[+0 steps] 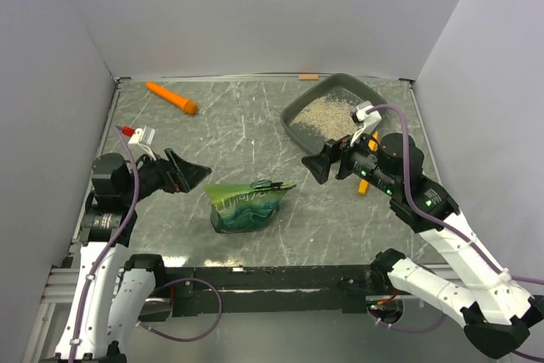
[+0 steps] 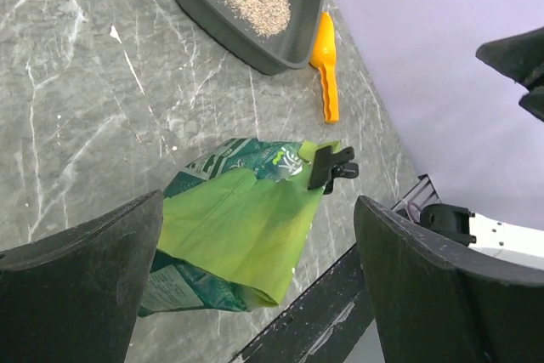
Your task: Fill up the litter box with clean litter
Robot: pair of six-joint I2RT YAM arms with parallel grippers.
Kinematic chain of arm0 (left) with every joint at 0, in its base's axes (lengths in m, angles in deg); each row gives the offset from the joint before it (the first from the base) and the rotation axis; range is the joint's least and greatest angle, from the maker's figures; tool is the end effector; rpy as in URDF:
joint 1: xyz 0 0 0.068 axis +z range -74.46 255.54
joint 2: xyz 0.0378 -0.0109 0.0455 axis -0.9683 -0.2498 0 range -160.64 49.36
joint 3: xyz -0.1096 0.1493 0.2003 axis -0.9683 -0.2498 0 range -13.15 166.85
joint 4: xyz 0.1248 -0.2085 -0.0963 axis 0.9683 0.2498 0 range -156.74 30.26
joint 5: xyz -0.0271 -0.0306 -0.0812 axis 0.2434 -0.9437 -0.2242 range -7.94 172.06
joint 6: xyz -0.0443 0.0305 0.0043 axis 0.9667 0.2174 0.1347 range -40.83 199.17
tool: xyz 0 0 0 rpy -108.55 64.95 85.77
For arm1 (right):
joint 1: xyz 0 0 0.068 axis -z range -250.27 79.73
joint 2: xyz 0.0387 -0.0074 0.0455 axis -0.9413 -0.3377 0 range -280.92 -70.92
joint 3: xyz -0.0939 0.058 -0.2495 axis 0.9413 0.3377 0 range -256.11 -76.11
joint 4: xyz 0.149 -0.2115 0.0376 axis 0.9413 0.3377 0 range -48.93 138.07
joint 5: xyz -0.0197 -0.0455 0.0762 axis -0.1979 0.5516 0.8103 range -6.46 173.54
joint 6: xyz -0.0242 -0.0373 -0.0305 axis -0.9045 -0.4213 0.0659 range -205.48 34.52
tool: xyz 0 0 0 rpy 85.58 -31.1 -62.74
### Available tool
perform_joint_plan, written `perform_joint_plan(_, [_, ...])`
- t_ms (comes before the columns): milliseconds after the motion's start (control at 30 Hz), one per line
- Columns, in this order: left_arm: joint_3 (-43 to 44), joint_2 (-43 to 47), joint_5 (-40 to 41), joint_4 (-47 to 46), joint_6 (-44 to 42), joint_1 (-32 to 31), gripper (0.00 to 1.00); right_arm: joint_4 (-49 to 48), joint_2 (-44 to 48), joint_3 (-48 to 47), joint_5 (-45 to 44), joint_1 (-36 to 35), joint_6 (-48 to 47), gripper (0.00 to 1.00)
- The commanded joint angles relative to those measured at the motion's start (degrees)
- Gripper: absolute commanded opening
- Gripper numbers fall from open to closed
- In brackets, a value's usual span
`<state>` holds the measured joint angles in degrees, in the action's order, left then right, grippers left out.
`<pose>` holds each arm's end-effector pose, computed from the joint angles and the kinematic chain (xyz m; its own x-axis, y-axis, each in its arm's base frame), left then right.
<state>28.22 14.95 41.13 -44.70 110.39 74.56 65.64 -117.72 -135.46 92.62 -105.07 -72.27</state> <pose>0.1351 -0.0257 0.3256 -0.5569 -0.3821 -0.7375 0.4170 0.6393 -0.6461 0.1381 0.1029 0.3951 -0.3242 0.0493 -0.9447 -0.6331 0.7307 0.2554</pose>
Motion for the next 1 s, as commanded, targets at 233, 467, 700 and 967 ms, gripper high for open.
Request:
perform_joint_plan(233, [-1.1,3.2,8.05,-3.06,-0.8,-0.08,0.97,-3.75,-0.03,-1.02,4.03,-0.7,-6.27,1.0])
perform_joint_plan(467, [-3.13,6.46,7.53,-3.15,-2.74,-0.08,0.97,-0.5,-6.1,-6.73,7.44,-3.59,-12.76,0.99])
perform_joint_plan(700, [-3.49,7.35,9.02,-2.18,-4.06,-0.08,0.97,9.33,-15.5,-12.8,4.99,-13.43,-25.58,1.0])
perform_joint_plan(967, [-3.83,8.66,11.31,-2.97,-4.59,-0.17,0.97,13.57,-22.54,-9.73,-5.12,-23.55,-40.26,1.0])
